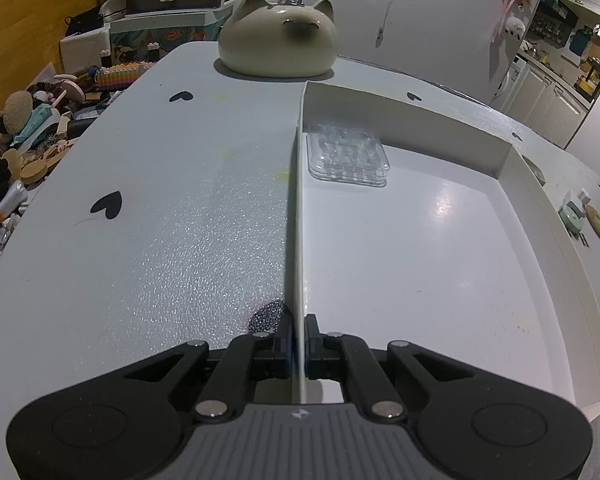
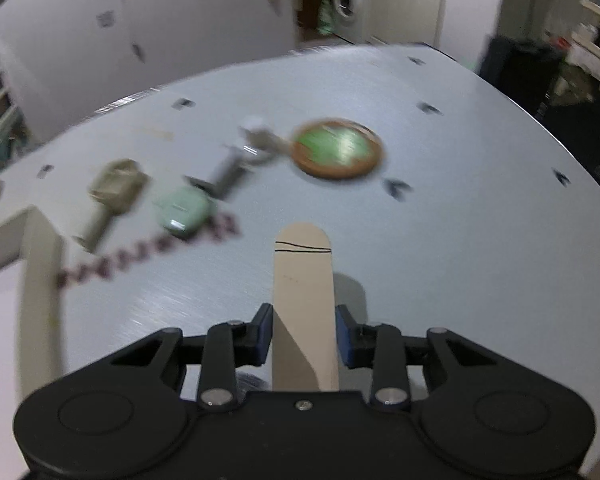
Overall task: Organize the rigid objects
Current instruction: 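Carry the wooden stick with the right tool into the white box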
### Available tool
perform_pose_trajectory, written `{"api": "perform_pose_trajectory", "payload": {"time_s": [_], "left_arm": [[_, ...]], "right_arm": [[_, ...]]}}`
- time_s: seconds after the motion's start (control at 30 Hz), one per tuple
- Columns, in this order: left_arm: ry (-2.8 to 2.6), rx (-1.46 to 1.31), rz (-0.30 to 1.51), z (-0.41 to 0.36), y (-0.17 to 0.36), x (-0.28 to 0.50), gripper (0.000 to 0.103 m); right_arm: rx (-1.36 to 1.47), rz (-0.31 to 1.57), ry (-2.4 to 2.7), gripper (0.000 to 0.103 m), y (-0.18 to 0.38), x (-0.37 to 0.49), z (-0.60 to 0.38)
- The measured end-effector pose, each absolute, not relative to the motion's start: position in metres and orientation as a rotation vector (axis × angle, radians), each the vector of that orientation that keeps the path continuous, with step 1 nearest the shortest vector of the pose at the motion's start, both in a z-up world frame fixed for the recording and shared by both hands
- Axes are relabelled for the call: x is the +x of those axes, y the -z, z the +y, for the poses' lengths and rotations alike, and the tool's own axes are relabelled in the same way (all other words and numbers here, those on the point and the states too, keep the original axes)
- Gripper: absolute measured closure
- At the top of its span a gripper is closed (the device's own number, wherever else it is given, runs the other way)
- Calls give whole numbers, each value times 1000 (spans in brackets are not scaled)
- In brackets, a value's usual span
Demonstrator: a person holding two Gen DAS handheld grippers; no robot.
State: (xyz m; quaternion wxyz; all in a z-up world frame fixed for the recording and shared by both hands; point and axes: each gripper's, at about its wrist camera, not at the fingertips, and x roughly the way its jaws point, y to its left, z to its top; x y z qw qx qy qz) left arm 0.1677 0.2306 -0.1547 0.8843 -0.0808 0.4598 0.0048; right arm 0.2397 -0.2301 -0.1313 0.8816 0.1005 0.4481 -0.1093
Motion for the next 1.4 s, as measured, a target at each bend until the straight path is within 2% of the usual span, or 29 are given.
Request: {"api": "perform_pose_trajectory", "payload": {"time_s": [0.2, 0.53, 0.8, 1.4], "left_arm": [[-14, -168, 957, 230, 155, 168, 98], [-20, -166, 957, 229, 155, 167, 98], [-23, -171, 955, 230, 155, 166, 98], [-20, -181, 955, 231, 155, 167, 98]], "right_arm": [[227, 895, 97, 69, 104, 280, -182], [298, 929, -74, 69, 91, 319, -97], [310, 1001, -139, 69, 101, 329, -53], [107, 1087, -52, 69, 143, 358, -5]]}}
